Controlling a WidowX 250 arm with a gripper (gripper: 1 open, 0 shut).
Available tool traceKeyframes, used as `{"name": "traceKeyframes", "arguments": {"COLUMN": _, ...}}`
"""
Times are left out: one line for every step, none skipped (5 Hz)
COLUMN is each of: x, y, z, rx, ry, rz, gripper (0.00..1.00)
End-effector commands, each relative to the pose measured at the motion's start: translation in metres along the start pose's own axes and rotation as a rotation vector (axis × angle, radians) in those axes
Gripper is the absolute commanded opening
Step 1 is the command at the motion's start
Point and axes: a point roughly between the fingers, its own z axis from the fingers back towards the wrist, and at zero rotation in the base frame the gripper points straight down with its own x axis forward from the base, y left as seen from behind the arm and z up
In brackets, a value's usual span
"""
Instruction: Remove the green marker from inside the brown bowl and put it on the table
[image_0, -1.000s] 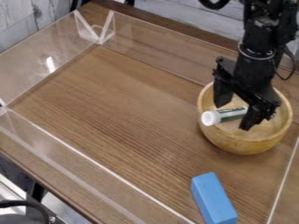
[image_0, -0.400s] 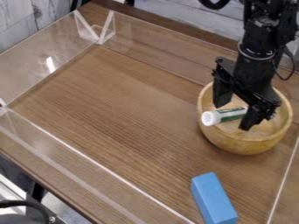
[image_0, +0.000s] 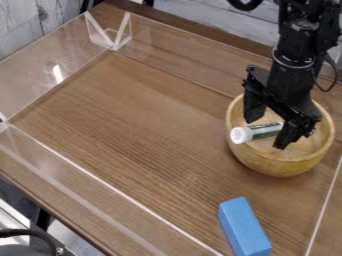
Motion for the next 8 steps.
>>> {"name": "traceKeyframes", "arguments": {"x": 0.01, "y": -0.002, "z": 0.014, "rx": 0.008, "ry": -0.053, "rz": -0.011, "gripper": 1.0}}
{"name": "traceKeyframes", "arguments": {"x": 0.01, "y": -0.002, "z": 0.014, "rx": 0.007, "ry": -0.052, "rz": -0.009, "gripper": 1.0}}
{"name": "traceKeyframes", "arguments": {"x": 0.011, "y": -0.004, "z": 0.008, "rx": 0.003, "ry": -0.051, "rz": -0.011, "gripper": 1.0}}
{"name": "traceKeyframes", "arguments": {"x": 0.012, "y": -0.006, "z": 0.002, "rx": 0.007, "ry": -0.051, "rz": -0.013, "gripper": 1.0}}
{"name": "traceKeyframes", "arguments": {"x": 0.012, "y": -0.007, "z": -0.003, "rx": 0.006, "ry": -0.05, "rz": -0.011, "gripper": 1.0}}
{"name": "traceKeyframes", "arguments": {"x": 0.015, "y": -0.005, "z": -0.002, "rx": 0.005, "ry": -0.06, "rz": -0.01, "gripper": 1.0}}
{"name": "traceKeyframes", "arguments": {"x": 0.015, "y": -0.004, "z": -0.002, "rx": -0.004, "ry": -0.072, "rz": -0.009, "gripper": 1.0}}
{"name": "traceKeyframes", "arguments": {"x": 0.015, "y": -0.002, "z": -0.002, "rx": -0.014, "ry": -0.087, "rz": 0.0, "gripper": 1.0}}
